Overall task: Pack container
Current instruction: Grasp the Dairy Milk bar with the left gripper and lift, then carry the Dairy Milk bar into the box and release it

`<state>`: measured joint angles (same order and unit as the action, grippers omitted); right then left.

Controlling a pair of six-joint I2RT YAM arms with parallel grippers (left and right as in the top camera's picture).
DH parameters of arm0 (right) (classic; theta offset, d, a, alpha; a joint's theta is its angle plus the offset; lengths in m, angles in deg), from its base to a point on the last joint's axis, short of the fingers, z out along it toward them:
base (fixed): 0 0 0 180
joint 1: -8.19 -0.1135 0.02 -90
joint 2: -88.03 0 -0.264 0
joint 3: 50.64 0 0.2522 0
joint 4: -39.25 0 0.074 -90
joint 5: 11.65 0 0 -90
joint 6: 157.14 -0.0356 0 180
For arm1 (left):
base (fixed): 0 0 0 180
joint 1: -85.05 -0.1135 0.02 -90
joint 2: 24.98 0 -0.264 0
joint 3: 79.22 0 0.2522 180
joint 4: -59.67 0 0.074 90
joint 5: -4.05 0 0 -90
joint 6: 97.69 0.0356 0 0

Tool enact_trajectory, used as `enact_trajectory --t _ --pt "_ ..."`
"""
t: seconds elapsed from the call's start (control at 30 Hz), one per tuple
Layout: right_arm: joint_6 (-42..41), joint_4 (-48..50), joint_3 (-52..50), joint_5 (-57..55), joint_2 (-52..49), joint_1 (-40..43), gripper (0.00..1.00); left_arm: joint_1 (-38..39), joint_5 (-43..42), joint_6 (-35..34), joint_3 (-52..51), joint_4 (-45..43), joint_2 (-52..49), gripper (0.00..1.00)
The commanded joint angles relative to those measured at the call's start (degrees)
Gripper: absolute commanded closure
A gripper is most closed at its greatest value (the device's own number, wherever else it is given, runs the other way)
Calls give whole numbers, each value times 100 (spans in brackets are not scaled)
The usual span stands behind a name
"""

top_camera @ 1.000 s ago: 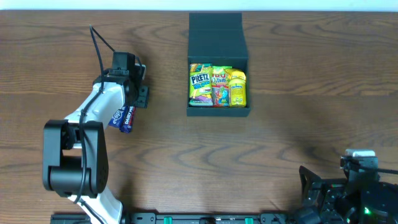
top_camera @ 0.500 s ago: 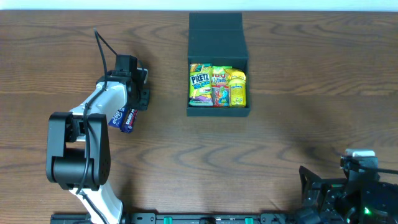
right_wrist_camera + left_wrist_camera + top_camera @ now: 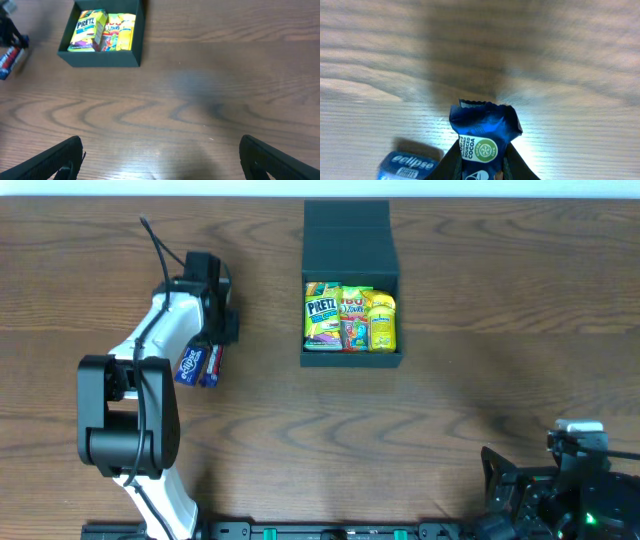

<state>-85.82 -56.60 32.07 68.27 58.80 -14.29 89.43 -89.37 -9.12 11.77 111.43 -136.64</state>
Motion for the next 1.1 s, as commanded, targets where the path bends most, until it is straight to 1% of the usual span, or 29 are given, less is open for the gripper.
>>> enact_trajectory --t 0.0,0.1,0.2,0.37,0.43,0.53,0.7,0.83,0.93,1.07 --pt "-57 -2 35 -44 -2 -37 1 234 37 -472 831 304 -17 94" --pt "-57 -2 35 -42 -2 -37 1 597 33 -914 1440 535 -17 94" --pt "-57 -2 35 -42 -2 -37 1 1019 -168 -1425 1794 490 -20 94" --pt "-57 -2 35 -42 -2 -37 1 1792 -826 -2544 1882 -315 -42 94" --pt "-57 -2 35 -42 -2 -37 1 2111 -885 -2798 1882 -678 -87 94" --pt "-57 -2 35 -44 -2 -37 1 2503 -883 -2964 1882 -1121 -227 94" --pt "-57 -2 35 -42 -2 -37 1 2863 -835 -3377 1882 -1379 -540 94" --pt "-57 -2 35 -44 -2 -37 1 2900 -772 -3375 1882 -1561 -752 94" --pt "-57 -2 35 -44 -2 -37 1 2898 -398 -3375 1882 -1626 -870 94" --pt "-57 -2 35 -44 -2 -37 1 2896 -361 -3373 1882 -1679 -966 94"
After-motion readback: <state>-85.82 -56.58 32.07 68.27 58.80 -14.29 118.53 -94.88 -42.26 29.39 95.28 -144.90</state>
